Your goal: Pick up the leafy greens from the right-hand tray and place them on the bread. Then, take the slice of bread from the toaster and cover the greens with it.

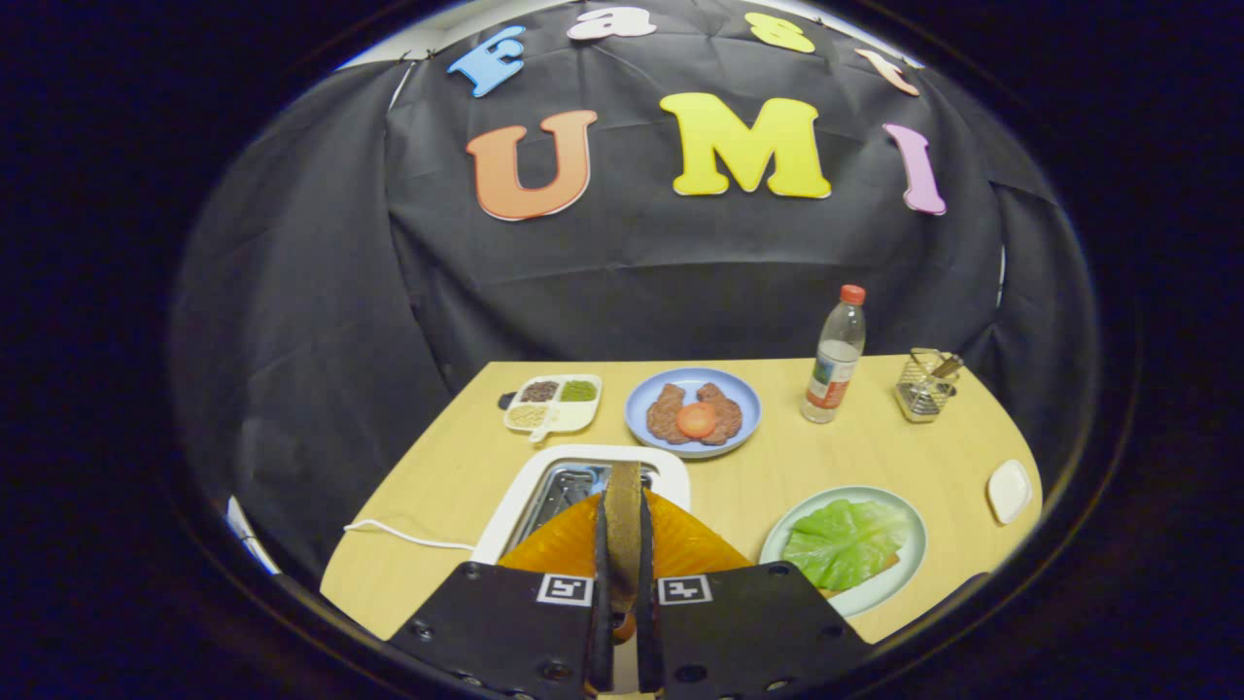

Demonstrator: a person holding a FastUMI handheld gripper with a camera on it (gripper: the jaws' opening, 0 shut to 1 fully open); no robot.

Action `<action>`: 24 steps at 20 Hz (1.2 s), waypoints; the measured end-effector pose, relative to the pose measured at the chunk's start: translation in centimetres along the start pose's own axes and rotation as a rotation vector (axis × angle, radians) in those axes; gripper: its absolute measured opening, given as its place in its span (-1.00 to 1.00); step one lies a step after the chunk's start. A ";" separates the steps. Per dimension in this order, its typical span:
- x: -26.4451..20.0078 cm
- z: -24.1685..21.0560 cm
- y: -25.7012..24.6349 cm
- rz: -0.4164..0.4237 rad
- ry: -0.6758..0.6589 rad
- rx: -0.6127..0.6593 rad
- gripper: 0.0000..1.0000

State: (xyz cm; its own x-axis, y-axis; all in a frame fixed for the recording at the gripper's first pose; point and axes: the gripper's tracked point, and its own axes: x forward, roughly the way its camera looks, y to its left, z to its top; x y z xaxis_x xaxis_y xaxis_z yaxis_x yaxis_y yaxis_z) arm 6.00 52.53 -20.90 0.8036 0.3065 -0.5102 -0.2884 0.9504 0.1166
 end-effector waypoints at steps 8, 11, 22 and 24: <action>-7.4 8.7 0.0 0.131 -0.160 0.040 -0.81; -9.3 10.3 -2.3 0.134 -0.183 0.038 -0.81; -5.7 4.2 -15.8 -0.023 -0.075 0.046 -0.81; -4.4 2.3 -17.3 -0.039 -0.048 0.069 -0.81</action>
State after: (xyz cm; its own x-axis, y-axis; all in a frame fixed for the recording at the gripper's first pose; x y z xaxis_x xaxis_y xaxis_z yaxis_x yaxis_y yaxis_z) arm 8.63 34.83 -18.67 0.8378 0.2698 -0.4747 -0.2214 0.9626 0.1565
